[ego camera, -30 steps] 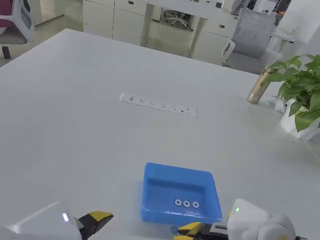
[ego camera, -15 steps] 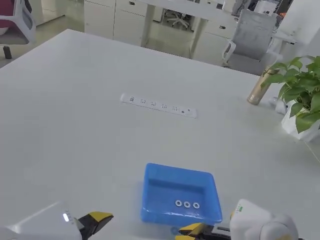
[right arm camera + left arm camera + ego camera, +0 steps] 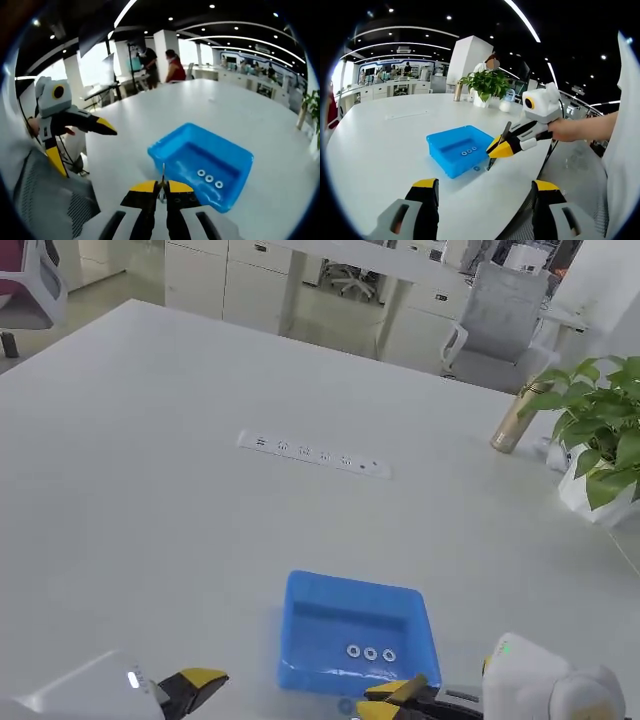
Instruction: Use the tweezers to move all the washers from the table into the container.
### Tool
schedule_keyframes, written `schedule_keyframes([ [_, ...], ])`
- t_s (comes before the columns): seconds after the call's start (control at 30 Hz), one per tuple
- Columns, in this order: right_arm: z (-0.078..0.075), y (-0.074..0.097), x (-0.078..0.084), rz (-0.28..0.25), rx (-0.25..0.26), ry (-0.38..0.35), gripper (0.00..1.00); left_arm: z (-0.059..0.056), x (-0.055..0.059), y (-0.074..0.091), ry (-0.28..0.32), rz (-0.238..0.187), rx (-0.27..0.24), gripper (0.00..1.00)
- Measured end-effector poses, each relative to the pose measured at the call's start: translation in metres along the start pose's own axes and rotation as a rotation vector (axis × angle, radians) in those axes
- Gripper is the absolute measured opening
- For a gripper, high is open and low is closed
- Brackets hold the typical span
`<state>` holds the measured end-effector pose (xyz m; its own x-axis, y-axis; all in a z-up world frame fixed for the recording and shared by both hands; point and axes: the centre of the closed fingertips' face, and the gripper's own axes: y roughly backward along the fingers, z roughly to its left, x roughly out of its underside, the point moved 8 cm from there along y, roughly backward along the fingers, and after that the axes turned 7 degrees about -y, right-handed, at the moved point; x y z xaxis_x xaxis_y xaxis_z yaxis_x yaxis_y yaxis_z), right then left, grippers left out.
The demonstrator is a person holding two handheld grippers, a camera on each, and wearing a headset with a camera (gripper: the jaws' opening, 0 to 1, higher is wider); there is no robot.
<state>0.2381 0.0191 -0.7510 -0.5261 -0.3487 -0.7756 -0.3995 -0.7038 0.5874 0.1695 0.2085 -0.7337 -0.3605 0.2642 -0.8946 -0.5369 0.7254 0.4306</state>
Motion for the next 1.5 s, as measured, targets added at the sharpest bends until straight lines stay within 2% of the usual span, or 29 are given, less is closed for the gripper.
schedule_keyframes([
  [0.27,0.004,0.008,-0.017,-0.034,-0.001,-0.022,0.03,0.002,0.0,0.005,0.006,0.005,0.013,0.77],
  [0.5,0.005,0.011,-0.032,-0.058,-0.006,-0.033,0.03,0.009,0.007,0.011,0.038,-0.008,-0.009,0.77],
  [0.73,0.001,0.009,-0.047,-0.068,-0.001,-0.009,0.03,0.013,0.007,0.011,0.041,-0.02,-0.013,0.77],
  [0.87,-0.008,0.007,-0.056,-0.075,0.005,0.006,0.03,0.015,0.005,0.012,0.035,-0.027,-0.011,0.76],
  [1.0,-0.018,-0.002,-0.062,-0.085,0.005,-0.011,0.03,0.016,0.007,0.015,0.034,-0.023,-0.013,0.76],
  [1.2,-0.03,-0.022,-0.063,-0.068,0.022,-0.067,0.03,0.018,0.012,0.019,0.048,-0.019,-0.024,0.76],
  [1.5,-0.045,-0.047,-0.055,0.004,0.035,-0.079,0.03,0.021,0.012,0.02,0.057,-0.028,-0.046,0.76],
])
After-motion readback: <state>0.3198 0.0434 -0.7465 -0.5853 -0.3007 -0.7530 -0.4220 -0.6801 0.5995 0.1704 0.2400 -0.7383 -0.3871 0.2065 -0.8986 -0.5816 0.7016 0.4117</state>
